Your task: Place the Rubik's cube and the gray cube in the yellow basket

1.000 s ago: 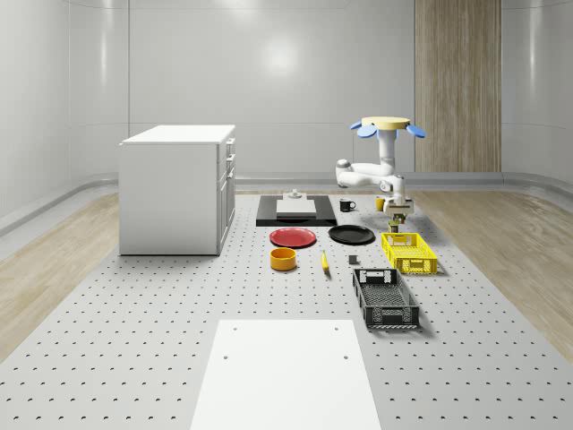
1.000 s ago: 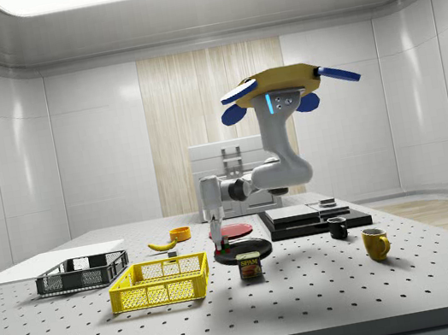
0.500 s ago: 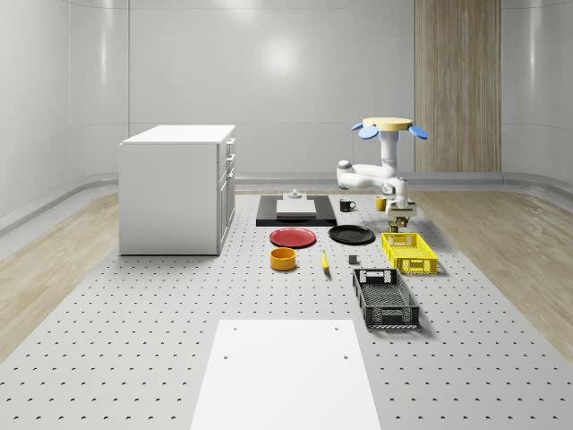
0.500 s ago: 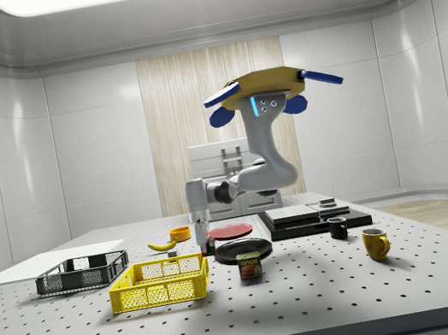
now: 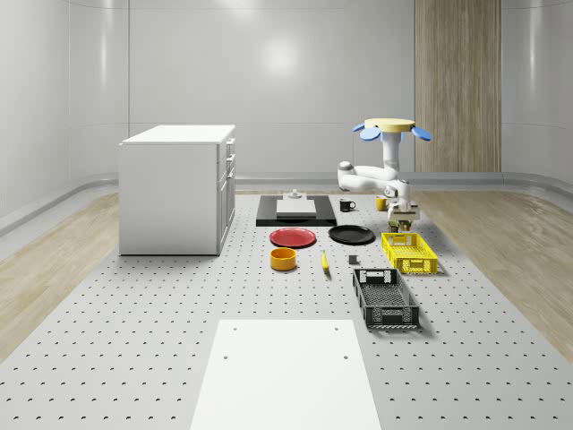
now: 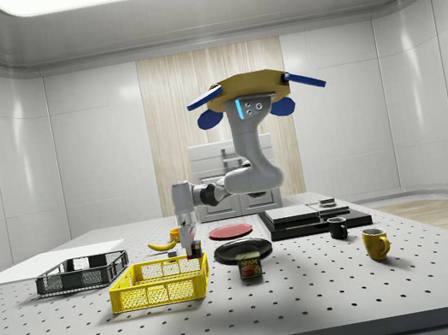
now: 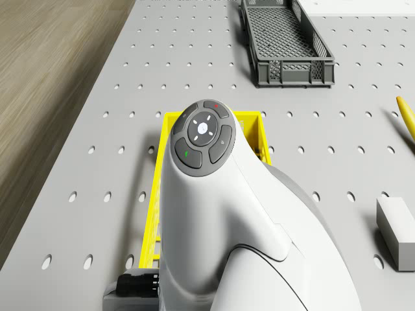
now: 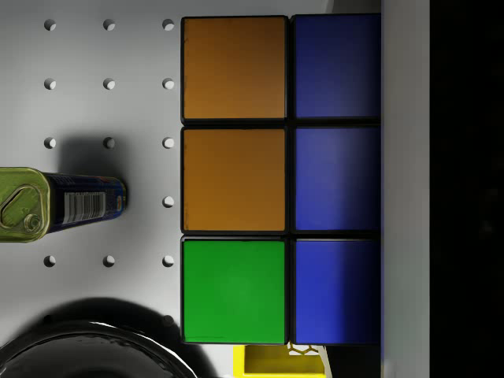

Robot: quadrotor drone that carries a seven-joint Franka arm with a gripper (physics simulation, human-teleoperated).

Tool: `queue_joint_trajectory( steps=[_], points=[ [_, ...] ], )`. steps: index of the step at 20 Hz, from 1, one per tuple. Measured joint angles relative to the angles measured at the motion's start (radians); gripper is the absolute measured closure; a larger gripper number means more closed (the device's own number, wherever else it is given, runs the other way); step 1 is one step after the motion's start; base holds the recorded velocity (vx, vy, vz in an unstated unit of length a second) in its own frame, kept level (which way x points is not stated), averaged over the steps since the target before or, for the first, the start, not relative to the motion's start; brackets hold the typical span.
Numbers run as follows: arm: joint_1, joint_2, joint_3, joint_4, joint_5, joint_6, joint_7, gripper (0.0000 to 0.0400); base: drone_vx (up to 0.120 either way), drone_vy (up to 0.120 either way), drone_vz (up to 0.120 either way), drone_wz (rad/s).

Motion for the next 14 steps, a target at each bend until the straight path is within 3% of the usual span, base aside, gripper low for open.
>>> queue_joint_trajectory(
  steps=[11, 14],
  points=[
    [-0.002, -0.012, 0.002, 0.0, 0.005, 0.011, 0.001, 0.0075, 0.12, 0.0, 0.0, 0.0],
    [-0.002, -0.015, 0.002, 0.0, 0.006, 0.014, 0.002, 0.0075, 0.053, 0.0, -0.107, 0.0]
  ],
)
